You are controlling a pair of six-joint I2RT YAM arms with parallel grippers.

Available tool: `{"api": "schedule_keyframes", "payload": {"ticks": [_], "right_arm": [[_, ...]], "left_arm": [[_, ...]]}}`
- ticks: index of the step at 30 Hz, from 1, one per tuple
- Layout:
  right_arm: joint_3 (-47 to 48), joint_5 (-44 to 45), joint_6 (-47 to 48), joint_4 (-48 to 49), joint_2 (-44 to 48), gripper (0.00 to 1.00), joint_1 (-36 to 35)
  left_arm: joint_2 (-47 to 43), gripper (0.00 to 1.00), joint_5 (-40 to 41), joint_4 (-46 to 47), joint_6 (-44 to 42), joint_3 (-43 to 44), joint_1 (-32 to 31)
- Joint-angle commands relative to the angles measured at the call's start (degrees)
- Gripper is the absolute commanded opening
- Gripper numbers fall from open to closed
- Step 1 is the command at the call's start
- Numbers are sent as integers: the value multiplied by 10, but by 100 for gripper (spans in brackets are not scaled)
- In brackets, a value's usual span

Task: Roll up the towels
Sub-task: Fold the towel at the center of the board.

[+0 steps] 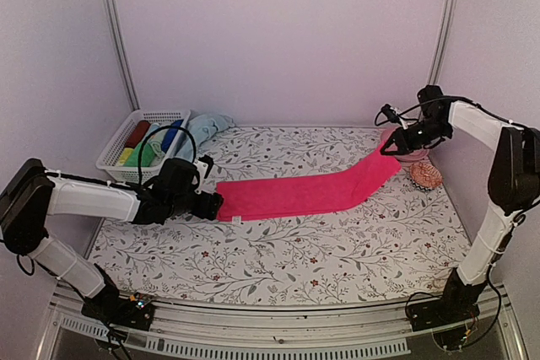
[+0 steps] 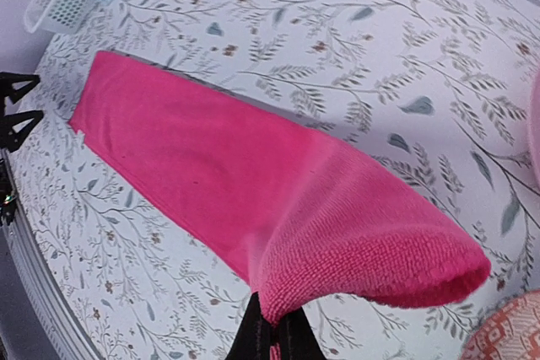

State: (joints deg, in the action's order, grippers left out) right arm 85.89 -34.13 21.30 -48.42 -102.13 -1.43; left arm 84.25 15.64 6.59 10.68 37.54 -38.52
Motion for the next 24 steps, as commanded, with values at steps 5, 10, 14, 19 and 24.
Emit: {"api": "schedule_keyframes", "payload": {"ticks": [5, 10, 14, 19, 24], "right_arm": [[108, -81, 1, -70, -52, 2, -144], [168, -85, -20, -66, -105, 2, -224], [222, -86, -34, -61, -156, 2, -273], [288, -81, -67, -30, -210, 2, -319], [363, -82, -100, -1, -267, 2, -356]], "left_arm": [[-11, 95, -11, 12, 0, -8, -3], [-24, 97, -11, 13, 5, -13, 3], [-47, 97, -14, 17, 14, -24, 15], [-86, 97, -6, 29, 26, -48, 34], [-118, 97, -8, 44, 35, -69, 52]]}}
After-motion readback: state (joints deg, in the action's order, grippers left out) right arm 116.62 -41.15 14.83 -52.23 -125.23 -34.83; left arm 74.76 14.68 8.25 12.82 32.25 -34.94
